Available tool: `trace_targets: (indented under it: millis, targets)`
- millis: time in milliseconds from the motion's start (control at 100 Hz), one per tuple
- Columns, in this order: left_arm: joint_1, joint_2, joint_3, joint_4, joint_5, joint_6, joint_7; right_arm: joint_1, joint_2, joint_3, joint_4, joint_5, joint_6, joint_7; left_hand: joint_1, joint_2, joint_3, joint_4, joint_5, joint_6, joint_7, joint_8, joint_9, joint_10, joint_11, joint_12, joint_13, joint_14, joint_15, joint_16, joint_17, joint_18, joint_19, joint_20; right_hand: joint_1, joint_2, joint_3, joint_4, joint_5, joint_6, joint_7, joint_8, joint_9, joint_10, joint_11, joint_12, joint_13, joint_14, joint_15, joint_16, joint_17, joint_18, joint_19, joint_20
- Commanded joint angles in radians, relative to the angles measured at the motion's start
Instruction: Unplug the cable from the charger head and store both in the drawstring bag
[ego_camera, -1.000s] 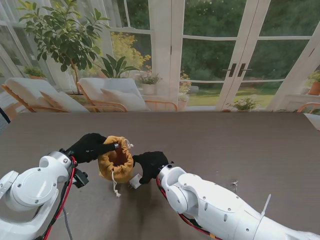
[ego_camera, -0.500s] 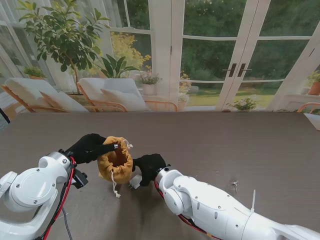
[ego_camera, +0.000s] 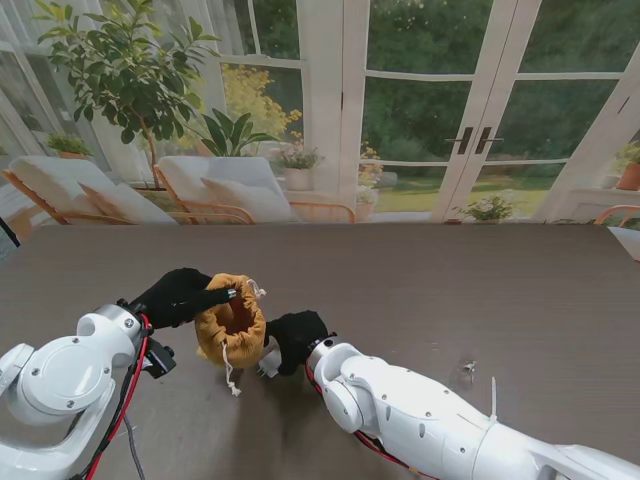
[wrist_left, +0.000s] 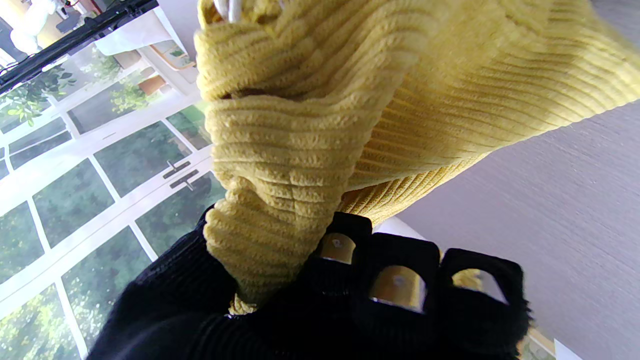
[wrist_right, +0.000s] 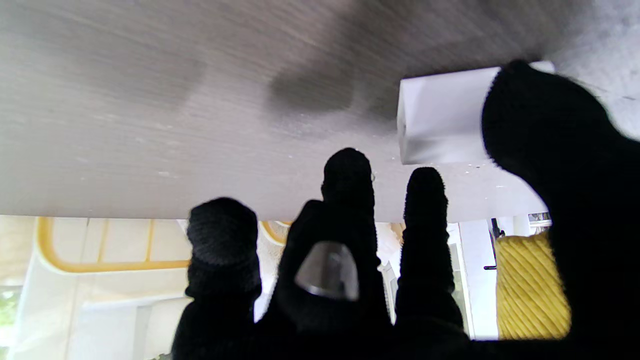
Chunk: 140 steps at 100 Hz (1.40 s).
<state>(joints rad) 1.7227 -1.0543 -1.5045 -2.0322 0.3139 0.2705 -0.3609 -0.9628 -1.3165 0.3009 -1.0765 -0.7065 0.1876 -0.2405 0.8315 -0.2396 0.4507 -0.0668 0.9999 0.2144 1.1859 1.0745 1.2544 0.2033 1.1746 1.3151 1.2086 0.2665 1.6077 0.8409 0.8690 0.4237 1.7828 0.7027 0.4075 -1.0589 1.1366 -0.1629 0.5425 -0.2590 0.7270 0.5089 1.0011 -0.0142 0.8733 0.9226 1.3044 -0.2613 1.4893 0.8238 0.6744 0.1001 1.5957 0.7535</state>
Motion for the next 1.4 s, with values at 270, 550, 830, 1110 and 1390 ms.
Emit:
trace_targets:
  millis: [270, 550, 830, 1110, 1390]
  targets:
    - [0.002, -0.003, 0.000, -0.009, -0.010, 0.010, -0.023, 0.009, -0.035, -0.025, 0.067, 0.020, -0.023, 0.002, 0.025, 0.062, -0.005, -0.003, -0.010, 0.119, -0.011, 0.011, -0.010, -0.006, 0.003, 0.020, -0.002, -0.056, 0.023, 0.009, 0.002, 0.007, 0.059, 0.025, 0.044, -0.045, 0.040, -0.020, 0.048, -0.034, -0.006, -0.027, 0.075, -0.039, 0.041, 0.032, 0.025, -0.069, 0.066, 0.031, 0.467, -0.044, 0.080, 0.028]
    - [0.005, -0.004, 0.000, -0.010, -0.016, 0.015, -0.019, 0.010, -0.058, -0.030, 0.125, 0.034, -0.050, -0.039, 0.025, 0.061, -0.004, -0.003, -0.010, 0.120, -0.013, 0.010, -0.009, -0.005, 0.002, 0.020, -0.001, -0.054, 0.023, 0.008, 0.003, 0.009, 0.059, 0.025, 0.062, -0.016, 0.042, -0.015, 0.185, -0.038, 0.037, -0.027, 0.159, -0.057, 0.086, 0.058, 0.025, -0.108, 0.130, 0.080, 0.478, -0.068, 0.134, 0.030]
    - [0.007, -0.005, 0.000, -0.010, -0.018, 0.016, -0.015, 0.012, -0.070, -0.038, 0.176, 0.047, -0.080, -0.054, 0.025, 0.062, -0.005, -0.004, -0.010, 0.119, -0.014, 0.009, -0.009, -0.005, 0.002, 0.020, -0.001, -0.054, 0.023, 0.008, 0.003, 0.010, 0.058, 0.025, 0.105, -0.004, 0.023, -0.128, 0.334, -0.046, 0.126, -0.105, 0.186, -0.057, 0.096, 0.106, 0.025, -0.115, 0.149, 0.107, 0.482, -0.080, 0.161, 0.015]
    - [0.006, -0.006, 0.003, -0.007, -0.020, 0.020, -0.012, 0.016, -0.080, -0.051, 0.238, 0.058, -0.129, -0.069, 0.024, 0.063, -0.004, -0.004, -0.009, 0.117, -0.016, 0.007, -0.009, -0.005, 0.002, 0.020, -0.001, -0.054, 0.023, 0.007, 0.005, 0.013, 0.059, 0.025, 0.135, 0.000, 0.002, -0.189, 0.443, -0.029, 0.382, -0.204, 0.194, -0.060, 0.104, 0.123, 0.025, -0.116, 0.156, 0.112, 0.482, -0.085, 0.164, 0.013]
    - [0.001, -0.007, 0.007, -0.001, -0.021, 0.019, -0.010, 0.013, -0.070, -0.053, 0.265, 0.039, -0.173, -0.107, 0.023, 0.062, -0.002, -0.005, -0.008, 0.117, -0.017, 0.006, -0.008, -0.003, -0.003, 0.018, 0.000, -0.050, 0.021, 0.006, 0.007, 0.014, 0.059, 0.024, 0.129, 0.107, 0.039, -0.176, 0.369, 0.145, 0.440, -0.125, 0.155, -0.036, 0.143, 0.213, 0.025, -0.109, 0.144, 0.104, 0.480, -0.076, 0.155, 0.011]
